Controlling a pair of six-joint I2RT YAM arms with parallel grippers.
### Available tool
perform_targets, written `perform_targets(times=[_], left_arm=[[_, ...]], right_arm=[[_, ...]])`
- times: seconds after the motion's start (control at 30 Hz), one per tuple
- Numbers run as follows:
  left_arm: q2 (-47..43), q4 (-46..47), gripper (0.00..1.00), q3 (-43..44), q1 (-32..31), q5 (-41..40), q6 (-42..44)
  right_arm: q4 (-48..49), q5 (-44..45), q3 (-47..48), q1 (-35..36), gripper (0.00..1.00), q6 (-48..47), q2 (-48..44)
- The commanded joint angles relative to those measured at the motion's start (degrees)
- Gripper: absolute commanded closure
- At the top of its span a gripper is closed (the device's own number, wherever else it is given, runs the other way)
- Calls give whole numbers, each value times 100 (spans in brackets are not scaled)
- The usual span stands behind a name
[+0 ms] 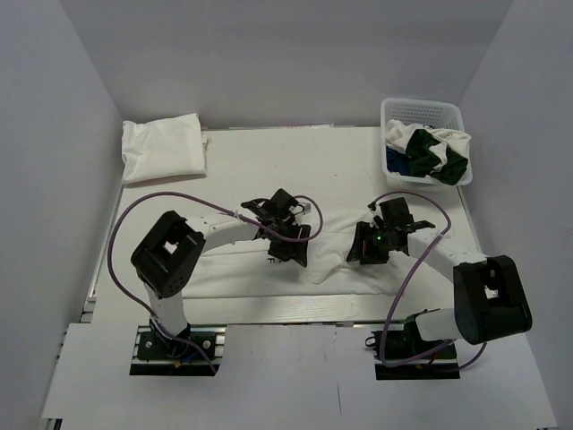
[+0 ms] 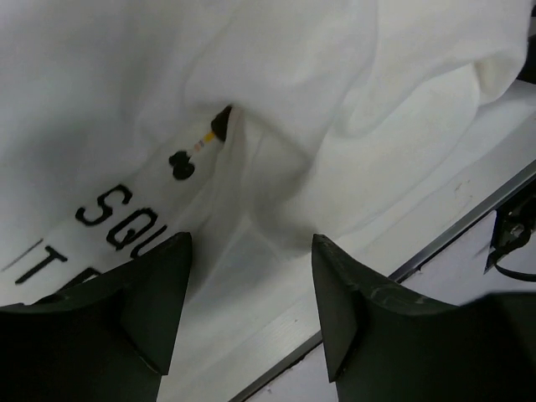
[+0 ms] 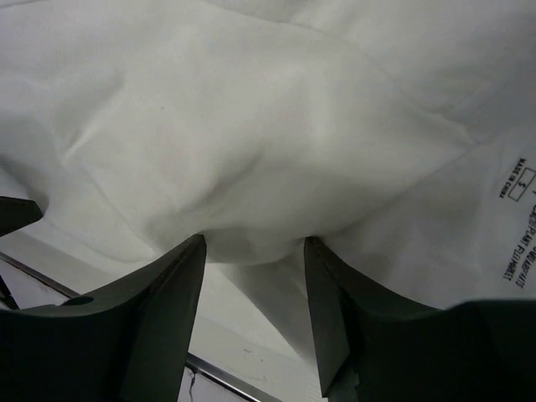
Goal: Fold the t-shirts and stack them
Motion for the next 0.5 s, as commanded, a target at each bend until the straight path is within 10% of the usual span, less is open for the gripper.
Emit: perform_targets(times=[0.0,0.2,0.37,0.47], left_arm=[[158,26,33,401,-144,-215,30],[510,-53,58,674,-250,-277,-23],[510,-53,100,727,-250,-224,-75],[301,-53,100,789,-250,-224,-76]], right_arm=[[362,-245,-21,-82,46,14,93],[485,-368,-83,-144,59,5,101],[520,-526,-4,-188,100,5,67],[170,-527,172,-197,100,-48,-126]])
